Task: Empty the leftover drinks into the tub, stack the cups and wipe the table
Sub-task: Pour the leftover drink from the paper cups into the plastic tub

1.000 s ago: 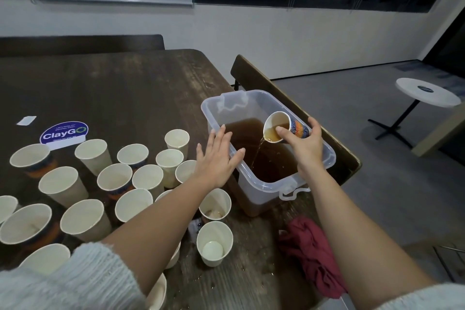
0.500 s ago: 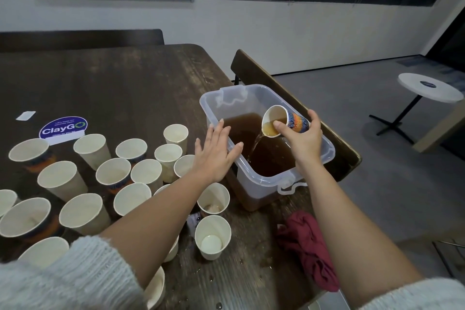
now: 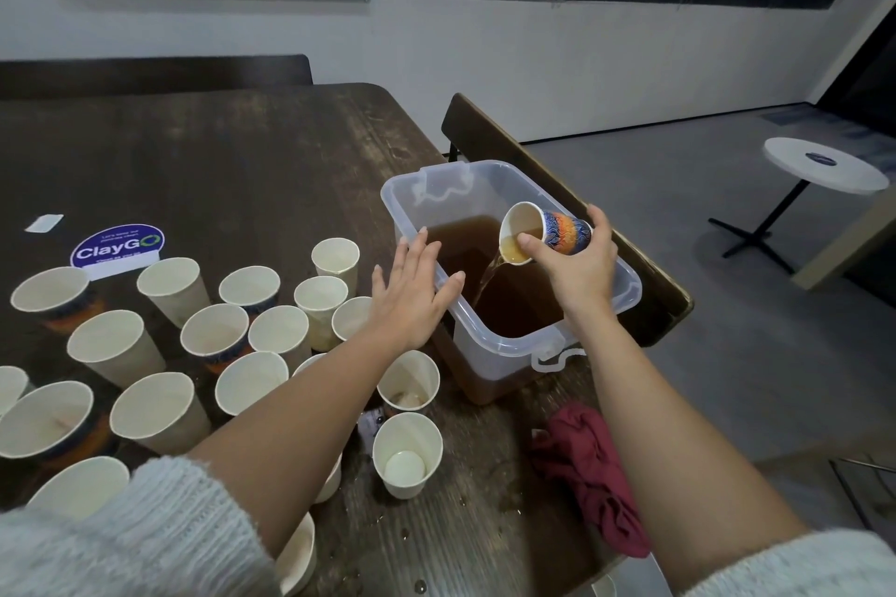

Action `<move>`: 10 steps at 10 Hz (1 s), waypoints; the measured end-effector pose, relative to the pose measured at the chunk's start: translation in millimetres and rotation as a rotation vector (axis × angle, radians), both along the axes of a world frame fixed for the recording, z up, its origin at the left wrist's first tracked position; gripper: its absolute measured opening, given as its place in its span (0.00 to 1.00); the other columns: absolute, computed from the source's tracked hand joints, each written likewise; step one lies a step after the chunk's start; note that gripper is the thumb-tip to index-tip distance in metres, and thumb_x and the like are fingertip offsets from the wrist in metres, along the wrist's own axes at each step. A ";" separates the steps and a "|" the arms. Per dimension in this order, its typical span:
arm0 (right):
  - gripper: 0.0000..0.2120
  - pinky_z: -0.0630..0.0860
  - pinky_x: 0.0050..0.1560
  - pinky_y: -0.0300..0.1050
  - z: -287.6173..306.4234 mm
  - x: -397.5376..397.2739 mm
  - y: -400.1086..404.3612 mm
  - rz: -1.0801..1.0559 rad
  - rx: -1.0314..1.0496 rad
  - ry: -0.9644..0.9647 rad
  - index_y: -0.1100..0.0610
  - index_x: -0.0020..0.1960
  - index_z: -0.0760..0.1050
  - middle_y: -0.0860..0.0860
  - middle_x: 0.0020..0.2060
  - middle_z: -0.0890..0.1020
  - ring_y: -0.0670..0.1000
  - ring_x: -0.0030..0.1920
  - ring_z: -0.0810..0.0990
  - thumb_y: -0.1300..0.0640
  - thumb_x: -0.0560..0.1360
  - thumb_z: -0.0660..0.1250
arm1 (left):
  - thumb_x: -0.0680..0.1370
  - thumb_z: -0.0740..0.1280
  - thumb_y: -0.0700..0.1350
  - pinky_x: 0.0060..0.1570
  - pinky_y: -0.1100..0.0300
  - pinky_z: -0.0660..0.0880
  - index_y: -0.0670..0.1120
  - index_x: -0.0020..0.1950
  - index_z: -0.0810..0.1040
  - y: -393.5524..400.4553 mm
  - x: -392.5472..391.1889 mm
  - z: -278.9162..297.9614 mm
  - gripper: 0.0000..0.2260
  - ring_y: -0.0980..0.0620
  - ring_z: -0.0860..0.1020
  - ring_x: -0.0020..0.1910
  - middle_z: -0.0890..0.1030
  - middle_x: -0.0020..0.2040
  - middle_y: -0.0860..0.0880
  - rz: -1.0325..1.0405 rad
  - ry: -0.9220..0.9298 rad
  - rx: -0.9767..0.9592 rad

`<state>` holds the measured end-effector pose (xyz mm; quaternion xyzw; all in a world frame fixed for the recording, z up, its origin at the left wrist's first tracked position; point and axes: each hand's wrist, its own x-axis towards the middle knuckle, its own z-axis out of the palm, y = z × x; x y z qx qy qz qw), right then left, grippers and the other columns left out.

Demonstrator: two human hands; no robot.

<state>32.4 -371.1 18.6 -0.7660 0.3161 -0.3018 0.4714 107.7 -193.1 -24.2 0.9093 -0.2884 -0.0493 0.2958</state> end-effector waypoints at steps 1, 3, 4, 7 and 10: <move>0.46 0.73 0.64 0.49 -0.6 0.0 0.4 0.005 -0.012 0.008 0.48 0.77 0.55 0.54 0.73 0.61 0.54 0.69 0.68 0.47 0.68 0.78 | 0.82 0.49 0.60 0.73 0.41 0.40 0.51 0.78 0.53 0.2 -0.1 0.0 0.27 0.53 0.39 0.78 0.43 0.79 0.55 -0.001 -0.003 0.002; 0.46 0.73 0.63 0.48 -0.1 0.1 1.0 0.010 -0.031 0.012 0.49 0.77 0.55 0.54 0.73 0.60 0.54 0.69 0.67 0.48 0.68 0.78 | 0.82 0.49 0.60 0.73 0.41 0.40 0.51 0.78 0.53 0.2 0.2 0.2 0.27 0.52 0.39 0.78 0.43 0.79 0.54 -0.001 -0.006 0.002; 0.46 0.73 0.62 0.45 -0.4 0.3 1.0 0.010 -0.040 0.013 0.49 0.77 0.55 0.54 0.73 0.60 0.54 0.69 0.67 0.48 0.68 0.78 | 0.82 0.49 0.60 0.73 0.41 0.40 0.51 0.78 0.53 0.2 0.1 -0.6 0.27 0.52 0.40 0.78 0.43 0.79 0.54 -0.001 -0.007 0.000; 0.47 0.72 0.61 0.42 -3.2 1.7 -0.5 0.016 -0.066 0.013 0.48 0.77 0.53 0.53 0.74 0.59 0.53 0.70 0.67 0.50 0.67 0.79 | 0.82 0.50 0.60 0.73 0.40 0.40 0.51 0.78 0.53 0.2 0.4 -1.4 0.26 0.53 0.40 0.78 0.43 0.79 0.55 -0.003 -0.005 -0.016; 0.47 0.71 0.64 0.46 -4.5 2.0 0.7 0.033 -0.144 0.032 0.49 0.77 0.53 0.54 0.75 0.58 0.53 0.71 0.65 0.51 0.68 0.79 | 0.82 0.50 0.60 0.73 0.40 0.40 0.51 0.78 0.53 0.5 -0.3 -0.1 0.27 0.53 0.39 0.78 0.43 0.79 0.55 -0.004 -0.005 -0.011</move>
